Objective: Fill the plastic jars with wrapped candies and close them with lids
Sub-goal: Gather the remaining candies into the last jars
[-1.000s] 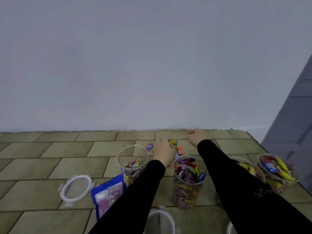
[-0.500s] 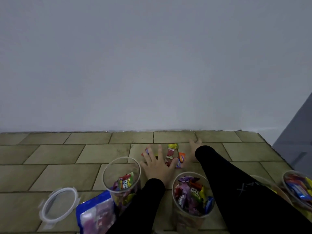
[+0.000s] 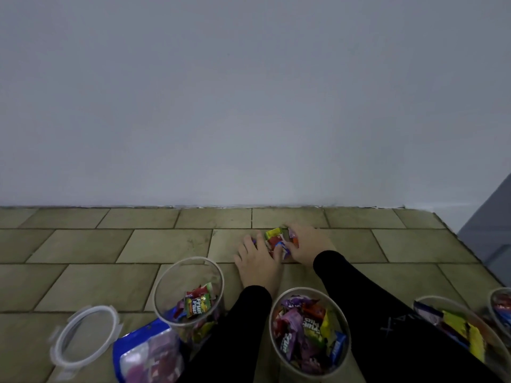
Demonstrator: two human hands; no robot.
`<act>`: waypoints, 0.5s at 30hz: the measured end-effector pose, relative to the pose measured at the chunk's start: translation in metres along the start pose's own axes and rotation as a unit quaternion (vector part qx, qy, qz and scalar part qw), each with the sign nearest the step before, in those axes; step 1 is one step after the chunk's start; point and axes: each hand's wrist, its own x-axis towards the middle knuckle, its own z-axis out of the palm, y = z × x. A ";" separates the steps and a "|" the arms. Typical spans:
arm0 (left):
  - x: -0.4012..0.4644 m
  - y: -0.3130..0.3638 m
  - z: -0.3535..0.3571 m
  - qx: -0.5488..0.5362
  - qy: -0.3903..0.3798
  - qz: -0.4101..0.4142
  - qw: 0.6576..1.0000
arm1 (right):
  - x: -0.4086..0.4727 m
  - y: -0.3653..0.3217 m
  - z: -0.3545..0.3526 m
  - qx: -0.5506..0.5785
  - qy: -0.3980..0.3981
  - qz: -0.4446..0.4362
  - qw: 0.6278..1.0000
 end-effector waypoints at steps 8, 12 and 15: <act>0.000 -0.007 0.006 -0.027 0.061 0.024 0.997 | -0.003 -0.005 0.038 -0.065 0.033 -0.060 0.996; 0.001 -0.010 0.009 -0.039 0.071 0.032 0.996 | -0.001 -0.006 0.038 -0.045 0.053 -0.071 0.995; 0.001 -0.010 0.007 -0.044 0.071 0.037 0.996 | -0.003 -0.008 0.038 -0.030 0.070 -0.054 0.996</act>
